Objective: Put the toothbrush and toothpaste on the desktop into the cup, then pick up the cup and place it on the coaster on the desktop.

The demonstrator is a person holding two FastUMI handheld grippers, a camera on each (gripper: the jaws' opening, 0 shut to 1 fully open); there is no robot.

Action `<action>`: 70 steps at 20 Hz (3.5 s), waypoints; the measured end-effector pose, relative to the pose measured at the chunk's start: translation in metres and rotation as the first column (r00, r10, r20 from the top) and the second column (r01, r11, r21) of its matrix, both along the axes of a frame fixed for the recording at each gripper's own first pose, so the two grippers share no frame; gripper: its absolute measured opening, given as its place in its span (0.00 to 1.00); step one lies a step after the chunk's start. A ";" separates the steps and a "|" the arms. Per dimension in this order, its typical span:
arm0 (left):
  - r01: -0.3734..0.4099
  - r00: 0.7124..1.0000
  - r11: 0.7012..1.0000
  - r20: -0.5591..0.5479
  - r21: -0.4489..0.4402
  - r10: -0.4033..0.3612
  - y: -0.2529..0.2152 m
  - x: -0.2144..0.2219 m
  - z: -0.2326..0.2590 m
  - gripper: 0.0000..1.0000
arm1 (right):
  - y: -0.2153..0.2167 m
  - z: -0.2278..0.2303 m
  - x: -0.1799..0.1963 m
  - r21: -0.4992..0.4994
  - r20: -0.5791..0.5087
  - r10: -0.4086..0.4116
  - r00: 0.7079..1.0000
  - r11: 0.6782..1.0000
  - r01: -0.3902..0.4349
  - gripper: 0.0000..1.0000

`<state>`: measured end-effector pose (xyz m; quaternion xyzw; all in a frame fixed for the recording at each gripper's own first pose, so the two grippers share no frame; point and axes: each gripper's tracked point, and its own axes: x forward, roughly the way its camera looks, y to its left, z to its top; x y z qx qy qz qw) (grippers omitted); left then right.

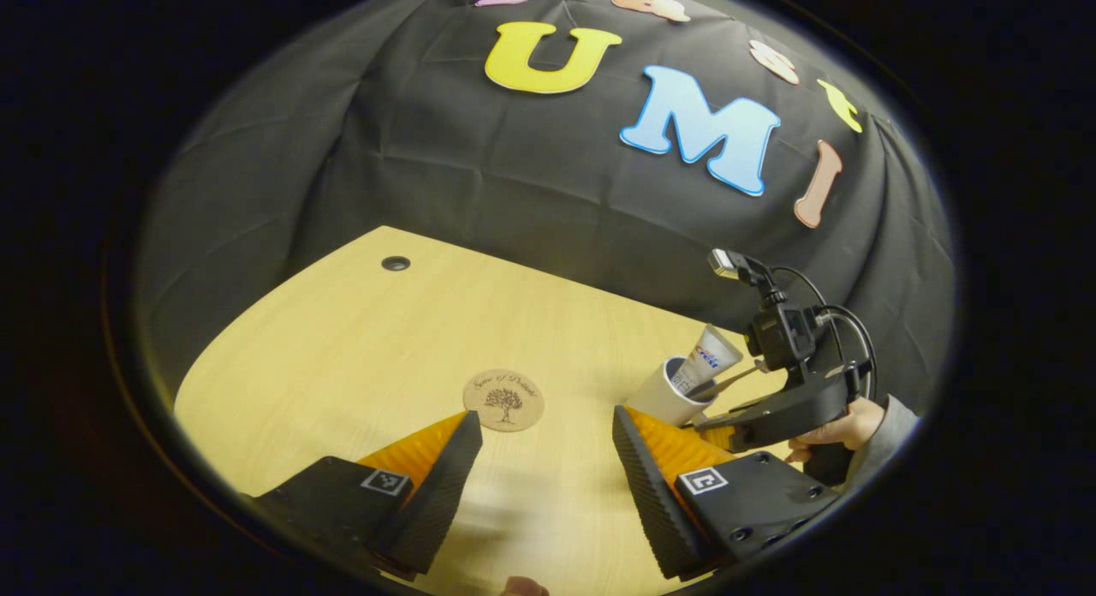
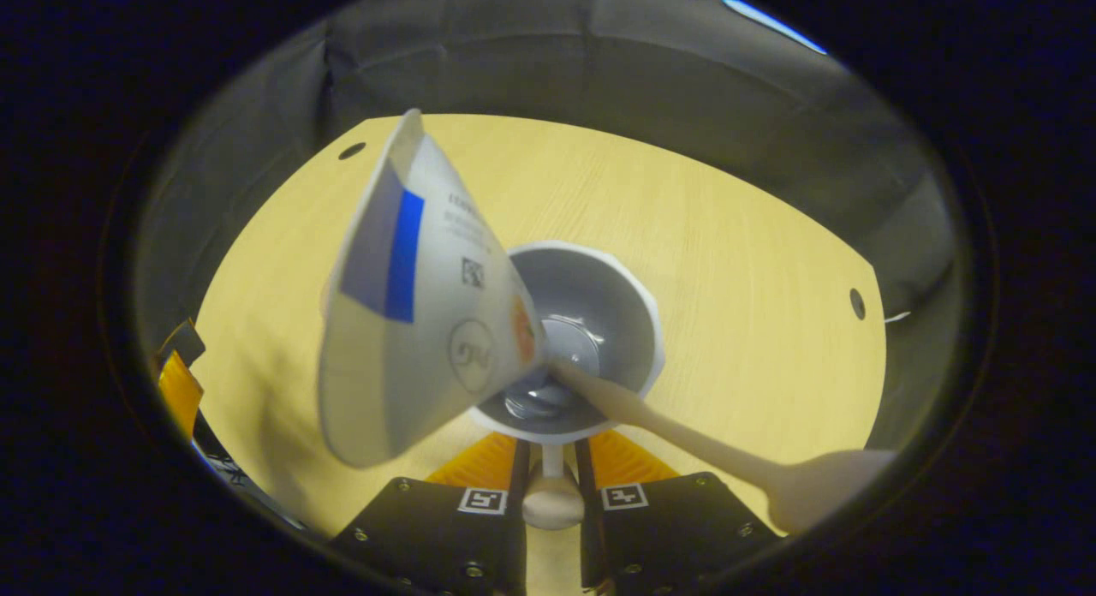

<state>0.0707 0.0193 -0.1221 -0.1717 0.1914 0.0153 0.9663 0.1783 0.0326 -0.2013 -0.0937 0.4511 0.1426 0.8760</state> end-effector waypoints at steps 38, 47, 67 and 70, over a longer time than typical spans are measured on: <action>-0.156 0.988 0.987 0.014 -0.045 0.157 0.141 -0.077 0.001 0.98 | 0.153 0.024 0.000 -0.033 0.005 0.133 0.991 0.991 -0.133 0.28; -0.110 0.993 0.994 0.045 -0.011 0.110 0.125 -0.074 0.011 1.00 | 0.148 0.060 -0.014 0.048 0.129 0.083 0.988 0.995 -0.090 0.89; 0.071 0.971 0.989 0.220 0.126 -0.097 0.002 -0.030 0.084 0.98 | 0.001 0.200 -0.122 0.249 0.682 -0.263 0.683 0.961 0.122 0.88; 0.073 0.955 0.985 0.273 0.159 -0.114 -0.013 -0.028 0.108 0.98 | -0.014 0.213 -0.137 0.245 0.734 -0.272 0.622 0.961 0.131 0.88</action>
